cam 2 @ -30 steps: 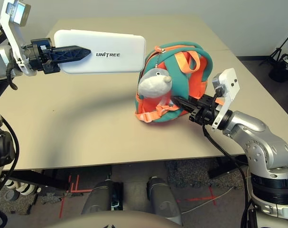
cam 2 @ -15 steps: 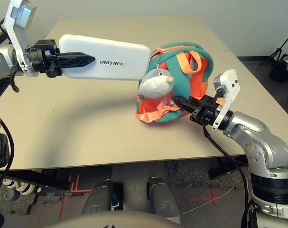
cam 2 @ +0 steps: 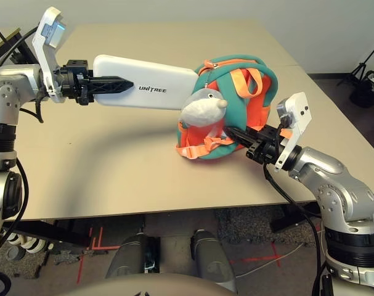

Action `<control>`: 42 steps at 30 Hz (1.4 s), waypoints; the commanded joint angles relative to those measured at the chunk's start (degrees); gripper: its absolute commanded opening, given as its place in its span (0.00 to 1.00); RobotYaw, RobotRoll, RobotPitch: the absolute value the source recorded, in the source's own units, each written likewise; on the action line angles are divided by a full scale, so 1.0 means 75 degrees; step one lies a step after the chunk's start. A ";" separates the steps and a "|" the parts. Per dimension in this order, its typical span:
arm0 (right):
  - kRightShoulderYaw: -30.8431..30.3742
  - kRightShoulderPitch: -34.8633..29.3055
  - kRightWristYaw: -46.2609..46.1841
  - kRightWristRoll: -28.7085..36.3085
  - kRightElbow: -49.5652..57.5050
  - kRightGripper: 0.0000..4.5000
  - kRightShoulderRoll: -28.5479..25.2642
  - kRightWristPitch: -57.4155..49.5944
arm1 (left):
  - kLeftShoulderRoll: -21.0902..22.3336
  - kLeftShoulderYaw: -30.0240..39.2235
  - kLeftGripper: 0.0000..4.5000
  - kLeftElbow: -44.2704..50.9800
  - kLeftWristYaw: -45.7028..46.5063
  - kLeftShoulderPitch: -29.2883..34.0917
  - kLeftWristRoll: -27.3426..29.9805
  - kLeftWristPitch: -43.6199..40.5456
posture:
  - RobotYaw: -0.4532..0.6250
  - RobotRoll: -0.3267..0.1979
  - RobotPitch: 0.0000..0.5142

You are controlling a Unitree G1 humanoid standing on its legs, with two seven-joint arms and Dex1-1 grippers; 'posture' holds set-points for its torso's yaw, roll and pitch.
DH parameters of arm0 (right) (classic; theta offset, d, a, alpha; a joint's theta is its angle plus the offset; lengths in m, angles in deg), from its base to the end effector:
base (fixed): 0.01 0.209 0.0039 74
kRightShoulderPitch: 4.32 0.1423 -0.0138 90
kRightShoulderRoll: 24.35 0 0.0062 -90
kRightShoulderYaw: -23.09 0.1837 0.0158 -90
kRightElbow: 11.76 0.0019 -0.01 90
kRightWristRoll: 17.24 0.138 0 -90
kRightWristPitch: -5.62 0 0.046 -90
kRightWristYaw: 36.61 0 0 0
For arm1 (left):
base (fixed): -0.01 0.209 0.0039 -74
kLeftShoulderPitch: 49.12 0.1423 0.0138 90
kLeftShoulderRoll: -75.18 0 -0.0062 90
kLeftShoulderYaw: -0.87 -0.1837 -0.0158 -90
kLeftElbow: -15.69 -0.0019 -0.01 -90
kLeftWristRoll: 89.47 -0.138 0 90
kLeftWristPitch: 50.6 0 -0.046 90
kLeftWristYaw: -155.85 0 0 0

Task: Put the pencil case into the backpack and zip it.

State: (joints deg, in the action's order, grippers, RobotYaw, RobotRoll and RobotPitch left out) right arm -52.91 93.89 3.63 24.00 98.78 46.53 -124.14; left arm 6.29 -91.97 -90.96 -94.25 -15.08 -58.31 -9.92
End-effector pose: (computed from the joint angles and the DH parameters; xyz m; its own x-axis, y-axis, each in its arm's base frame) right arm 0.2110 -0.2494 0.1573 0.6966 0.7143 -0.0669 -0.7059 0.6991 0.1141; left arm 0.3215 0.2184 0.2548 0.2715 -0.9491 -0.1595 0.9469 0.2931 -0.1323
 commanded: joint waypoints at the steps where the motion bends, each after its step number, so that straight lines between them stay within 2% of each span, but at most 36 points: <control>1: -0.0218 -0.0075 0.0026 0.0018 0.0208 0.06 0.0042 -0.0004 | -0.0282 -0.0249 0.29 0.0075 0.0011 -0.0210 -0.0168 0.0234 | 0.22 0.62 0.07; 8: -0.0250 -0.0080 0.0018 0.0001 0.0224 0.06 0.0079 0.0032 | -0.0812 -0.0559 0.29 -0.0415 0.0007 -0.0490 -0.0645 0.0740 | 0.20 0.62 0.05; 15: -0.0341 -0.0068 0.0009 -0.0040 0.0209 0.06 0.0138 0.0112 | -0.1990 -0.0959 0.29 -0.2053 0.0409 -0.0961 -0.1632 0.2263 | 0.19 0.62 0.04; 24: -0.0431 -0.0102 0.0059 -0.0112 0.0162 0.06 0.0130 0.0221 | -0.3460 -0.0731 0.29 -0.3978 0.0847 -0.1523 -0.2034 0.3496 | 0.18 0.62 0.05; 31: -0.0458 -0.0139 0.0017 -0.0113 0.0217 0.06 0.0150 0.0248 | -0.4017 -0.0717 0.29 -0.5016 0.0958 -0.1929 -0.2430 0.4196 | 0.17 0.62 0.05; 35: -0.0453 -0.0154 -0.0008 -0.0108 0.0251 0.06 0.0165 0.0250 | -0.4128 -0.0686 0.29 -0.5453 0.1104 -0.2131 -0.2657 0.4467 | 0.16 0.62 0.05; 39: -0.0483 -0.0146 -0.0026 -0.0128 0.0245 0.05 0.0207 0.0260 | -0.4013 -0.0665 0.60 -0.5552 0.1028 -0.2240 -0.2762 0.4276 | 0.17 0.62 0.05; 42: -0.0502 -0.0139 -0.0017 -0.0144 0.0233 0.05 0.0230 0.0259 | -0.3697 -0.0685 0.86 -0.5297 0.0735 -0.2199 -0.2831 0.3997 | 0.17 0.62 0.06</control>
State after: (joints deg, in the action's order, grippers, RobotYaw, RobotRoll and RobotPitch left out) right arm -55.14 93.35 3.10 22.81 99.49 48.18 -121.95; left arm -23.25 -97.56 -131.70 -87.71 -30.32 -78.63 20.97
